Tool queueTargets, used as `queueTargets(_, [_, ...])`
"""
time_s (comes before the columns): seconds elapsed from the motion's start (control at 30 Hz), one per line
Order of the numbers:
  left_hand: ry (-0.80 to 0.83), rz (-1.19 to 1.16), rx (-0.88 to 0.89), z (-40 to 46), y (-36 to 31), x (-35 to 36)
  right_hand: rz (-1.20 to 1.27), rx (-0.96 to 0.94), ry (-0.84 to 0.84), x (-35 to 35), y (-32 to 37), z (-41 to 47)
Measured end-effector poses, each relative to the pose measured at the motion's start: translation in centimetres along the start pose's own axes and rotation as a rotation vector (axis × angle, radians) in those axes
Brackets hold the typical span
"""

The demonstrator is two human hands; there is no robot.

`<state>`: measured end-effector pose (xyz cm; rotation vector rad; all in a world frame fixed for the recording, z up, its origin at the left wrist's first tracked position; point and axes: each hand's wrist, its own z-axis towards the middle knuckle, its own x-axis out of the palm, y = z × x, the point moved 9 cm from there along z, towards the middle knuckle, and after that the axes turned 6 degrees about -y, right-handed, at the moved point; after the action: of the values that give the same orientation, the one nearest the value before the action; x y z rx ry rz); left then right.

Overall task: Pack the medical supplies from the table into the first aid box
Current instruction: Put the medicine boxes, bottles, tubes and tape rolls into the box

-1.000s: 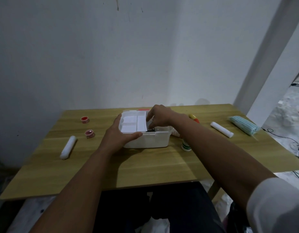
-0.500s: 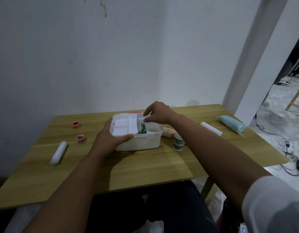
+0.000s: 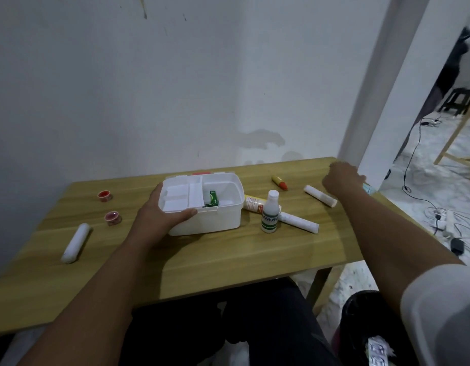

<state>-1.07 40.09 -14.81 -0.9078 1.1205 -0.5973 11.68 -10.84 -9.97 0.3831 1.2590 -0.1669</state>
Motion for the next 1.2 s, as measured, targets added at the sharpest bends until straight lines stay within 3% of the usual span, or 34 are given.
queueTargets(0.2, [-0.005,0.013,0.008,-0.1,-0.3,0.0,-0.104,0.178,0.053,3.1,-7.1,0.8])
queueTargets(0.37, [-0.008,0.024,0.030,0.0,-0.6,0.2,-0.113,0.061,0.006,3.3,-8.1,0.7])
queueTargets(0.5, [-0.013,-0.002,0.071,-0.2,-1.1,0.3,0.090,0.031,-0.084,1.3,-6.6,1.2])
queueTargets(0.67, [-0.017,-0.018,0.054,-0.5,-1.3,0.2,0.299,-0.184,-0.062,-4.1,2.6,0.7])
queueTargets(0.8, [-0.009,-0.016,0.055,-0.7,-1.8,0.1,0.429,-0.441,0.102,-7.3,11.8,-2.1])
queueTargets(1.0, [-0.020,-0.049,0.052,-0.8,-1.9,0.1,0.286,-0.823,0.301,-8.3,21.4,-9.8])
queueTargets(1.2, [-0.019,-0.034,0.017,-0.6,-1.3,0.4,0.016,-0.940,0.434,-5.6,25.7,-14.0])
